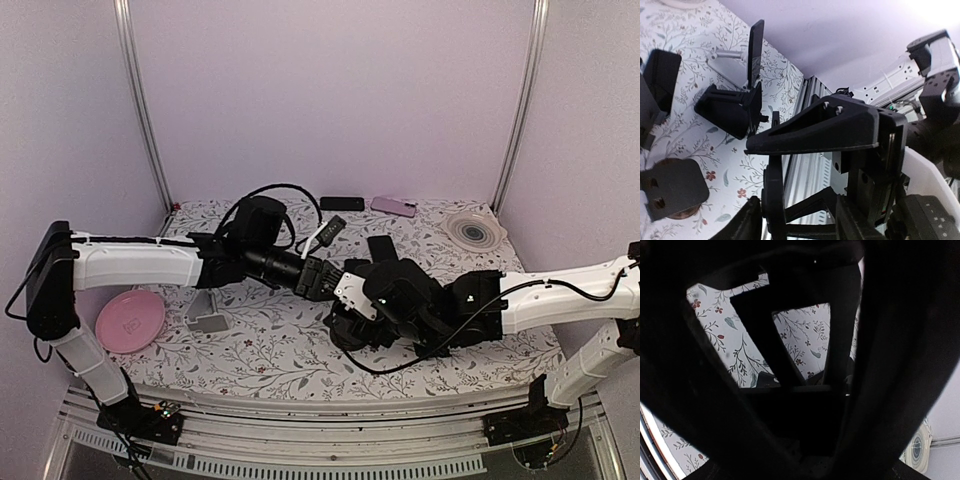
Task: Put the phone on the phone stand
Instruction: Pass from the left arm to the right, then place the phone on the phone stand.
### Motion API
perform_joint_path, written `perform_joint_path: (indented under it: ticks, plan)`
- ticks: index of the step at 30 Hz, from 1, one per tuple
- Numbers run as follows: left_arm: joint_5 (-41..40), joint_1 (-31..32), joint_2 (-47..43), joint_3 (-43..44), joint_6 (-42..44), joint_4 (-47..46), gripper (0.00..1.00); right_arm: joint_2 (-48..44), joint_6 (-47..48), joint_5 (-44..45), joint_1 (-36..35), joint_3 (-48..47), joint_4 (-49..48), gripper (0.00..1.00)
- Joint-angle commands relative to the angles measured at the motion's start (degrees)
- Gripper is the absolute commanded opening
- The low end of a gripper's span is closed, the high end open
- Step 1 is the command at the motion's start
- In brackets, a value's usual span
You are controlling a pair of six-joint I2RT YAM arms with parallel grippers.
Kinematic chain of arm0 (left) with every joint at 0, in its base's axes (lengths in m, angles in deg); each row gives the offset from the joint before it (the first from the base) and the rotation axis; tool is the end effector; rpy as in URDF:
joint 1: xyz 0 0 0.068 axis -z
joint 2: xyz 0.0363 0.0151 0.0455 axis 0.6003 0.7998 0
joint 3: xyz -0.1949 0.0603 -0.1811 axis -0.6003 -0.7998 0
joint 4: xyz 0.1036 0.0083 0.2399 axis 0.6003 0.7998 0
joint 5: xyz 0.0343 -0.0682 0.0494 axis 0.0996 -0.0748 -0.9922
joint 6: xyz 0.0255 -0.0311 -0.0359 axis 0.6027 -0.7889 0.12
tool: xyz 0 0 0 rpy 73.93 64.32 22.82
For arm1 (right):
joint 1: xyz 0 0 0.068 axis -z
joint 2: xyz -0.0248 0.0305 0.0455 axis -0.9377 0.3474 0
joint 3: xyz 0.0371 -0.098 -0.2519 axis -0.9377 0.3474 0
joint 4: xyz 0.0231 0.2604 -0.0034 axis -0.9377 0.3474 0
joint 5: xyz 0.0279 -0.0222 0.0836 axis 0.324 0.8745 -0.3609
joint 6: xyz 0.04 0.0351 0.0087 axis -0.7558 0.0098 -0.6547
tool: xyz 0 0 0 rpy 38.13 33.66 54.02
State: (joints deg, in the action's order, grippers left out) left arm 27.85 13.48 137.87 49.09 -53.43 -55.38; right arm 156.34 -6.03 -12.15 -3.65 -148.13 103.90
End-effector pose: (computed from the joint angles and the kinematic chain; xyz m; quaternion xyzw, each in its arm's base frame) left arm 0.2184 -0.3021 0.2598 0.3283 0.7434 -0.5577 0.1691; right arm 0.1094 0.2970 0.2655 -0.5165 0.7209 -0.0347 0.4608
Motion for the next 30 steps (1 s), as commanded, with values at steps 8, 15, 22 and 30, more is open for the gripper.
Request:
perform_joint_path:
  ticks: [8, 15, 22, 30]
  plan:
    - [-7.2, -3.3, -0.7, 1.2, -1.1, -3.4, 0.75, -0.9, -5.0, 1.9, 4.3, 1.7, -3.3, 0.15]
    - [-12.8, -6.3, -4.1, -1.7, -3.9, -6.8, 0.94, -1.7, -10.5, 3.5, 7.4, 3.0, -2.7, 0.13]
    - [-20.9, -7.5, -9.8, -7.0, -5.0, -10.1, 0.96, -4.8, -20.1, 6.0, 11.1, 4.9, -0.9, 0.13]
    - [-26.1, -7.7, -14.6, -12.1, -5.5, -13.2, 0.96, -11.9, -37.3, 6.9, 15.4, 10.4, 0.7, 0.13]
